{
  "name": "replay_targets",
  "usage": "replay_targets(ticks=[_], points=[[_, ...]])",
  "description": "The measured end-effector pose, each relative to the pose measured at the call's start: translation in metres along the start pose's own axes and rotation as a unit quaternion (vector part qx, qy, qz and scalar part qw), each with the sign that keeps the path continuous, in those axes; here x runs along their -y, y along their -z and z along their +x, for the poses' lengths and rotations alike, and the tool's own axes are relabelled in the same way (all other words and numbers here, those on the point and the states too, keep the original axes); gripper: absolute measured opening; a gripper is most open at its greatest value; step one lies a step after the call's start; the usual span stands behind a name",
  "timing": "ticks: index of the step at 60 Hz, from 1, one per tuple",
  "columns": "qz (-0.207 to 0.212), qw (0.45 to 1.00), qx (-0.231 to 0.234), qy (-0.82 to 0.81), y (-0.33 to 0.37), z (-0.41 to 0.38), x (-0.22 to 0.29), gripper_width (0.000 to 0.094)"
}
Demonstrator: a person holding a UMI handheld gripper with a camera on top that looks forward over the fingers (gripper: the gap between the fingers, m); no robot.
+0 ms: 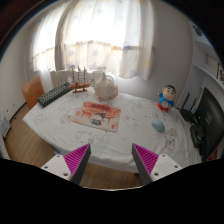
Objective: Arrange mouse
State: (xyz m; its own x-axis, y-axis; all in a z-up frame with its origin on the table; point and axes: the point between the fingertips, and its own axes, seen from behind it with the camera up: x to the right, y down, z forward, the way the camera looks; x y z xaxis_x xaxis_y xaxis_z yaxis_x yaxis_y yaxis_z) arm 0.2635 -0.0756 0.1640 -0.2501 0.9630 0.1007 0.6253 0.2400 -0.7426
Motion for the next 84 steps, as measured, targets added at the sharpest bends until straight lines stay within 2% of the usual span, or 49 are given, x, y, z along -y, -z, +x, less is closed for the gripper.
replay_targets(ticks=[7, 30, 40, 65, 84], points=[[-0.001, 1.000, -0.009, -0.023, -0.005, 0.018, -0.001, 0.0850], [-0.001, 0.990, -0.112, -0.080, -0.019, 0.156, -0.037, 0.0855], [0.001, 0.985, -0.136, -0.107, -0.028, 0.206, -0.054, 0.0851], [0.057, 0.985, -0.109, -0.122, -0.119, 0.257, -0.046, 0.0855], [0.058, 0.987, -0.097, -0.118, -0.224, 0.286, -0.033, 0.0853]])
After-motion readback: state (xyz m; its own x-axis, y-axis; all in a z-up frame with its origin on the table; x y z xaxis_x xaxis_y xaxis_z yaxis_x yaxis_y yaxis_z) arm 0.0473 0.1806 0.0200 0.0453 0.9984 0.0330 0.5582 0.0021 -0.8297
